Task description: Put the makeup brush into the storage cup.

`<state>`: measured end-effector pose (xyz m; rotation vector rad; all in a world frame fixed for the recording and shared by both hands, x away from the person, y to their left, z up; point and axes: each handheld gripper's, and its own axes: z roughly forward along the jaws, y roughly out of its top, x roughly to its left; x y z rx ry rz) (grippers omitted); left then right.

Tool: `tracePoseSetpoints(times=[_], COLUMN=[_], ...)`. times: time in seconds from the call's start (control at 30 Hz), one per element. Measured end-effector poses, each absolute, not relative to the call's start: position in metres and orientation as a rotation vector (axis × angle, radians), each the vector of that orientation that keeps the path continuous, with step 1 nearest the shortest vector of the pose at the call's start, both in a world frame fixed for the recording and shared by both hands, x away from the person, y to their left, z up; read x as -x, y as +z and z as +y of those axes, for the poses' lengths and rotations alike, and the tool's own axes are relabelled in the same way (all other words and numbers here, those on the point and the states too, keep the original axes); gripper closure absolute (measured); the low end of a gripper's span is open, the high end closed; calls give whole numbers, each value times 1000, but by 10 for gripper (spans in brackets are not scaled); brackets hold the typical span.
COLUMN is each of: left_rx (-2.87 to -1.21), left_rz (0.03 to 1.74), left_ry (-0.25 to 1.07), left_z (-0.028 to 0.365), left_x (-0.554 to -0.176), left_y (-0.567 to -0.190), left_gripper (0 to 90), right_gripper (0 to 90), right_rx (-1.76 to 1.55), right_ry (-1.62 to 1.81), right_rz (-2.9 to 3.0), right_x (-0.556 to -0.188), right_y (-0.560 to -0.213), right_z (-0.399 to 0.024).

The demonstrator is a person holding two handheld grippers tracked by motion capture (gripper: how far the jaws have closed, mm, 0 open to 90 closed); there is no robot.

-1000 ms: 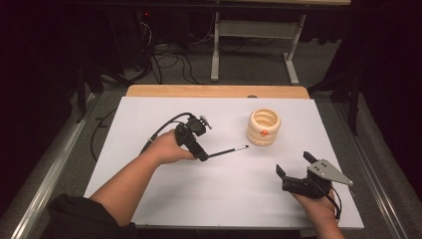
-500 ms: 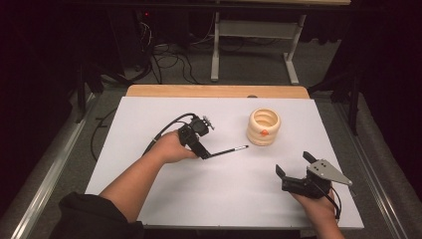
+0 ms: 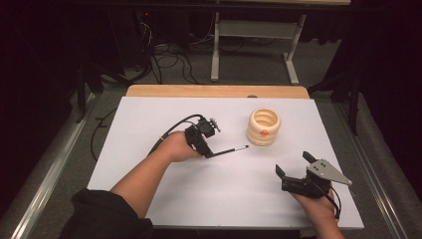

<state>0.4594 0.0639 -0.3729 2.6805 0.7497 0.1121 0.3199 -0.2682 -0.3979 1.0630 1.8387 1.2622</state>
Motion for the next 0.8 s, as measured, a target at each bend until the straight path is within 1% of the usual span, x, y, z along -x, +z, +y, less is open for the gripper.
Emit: tracePoseSetpoints(times=[0.03, 0.07, 0.2, 0.4, 0.5, 0.8], left_rx=[-2685, -2688, -2701, -2722, -2732, -2752], left_rz=[745, 741, 729, 717, 710, 702], left_ry=[107, 102, 111, 102, 98, 88], left_z=[63, 61, 56, 51, 49, 45], left_x=[-460, -460, -461, -464, -465, -466], left_y=[-374, -375, -379, -387, -390, -395], left_gripper=[519, 551, 620, 670, 711, 751], right_gripper=[7, 7, 8, 8, 8, 8], right_rx=[-1063, -1062, -1061, -1061, -1061, -1065], right_ry=[1262, 1263, 1264, 1264, 1265, 1265], right_rz=[1839, 1839, 1836, 1839, 1836, 1842], right_x=[-320, -320, -320, -320, -320, -321], right_y=[-398, -398, -398, -398, -398, -398], right_z=[-268, -268, -269, -268, -269, -269])
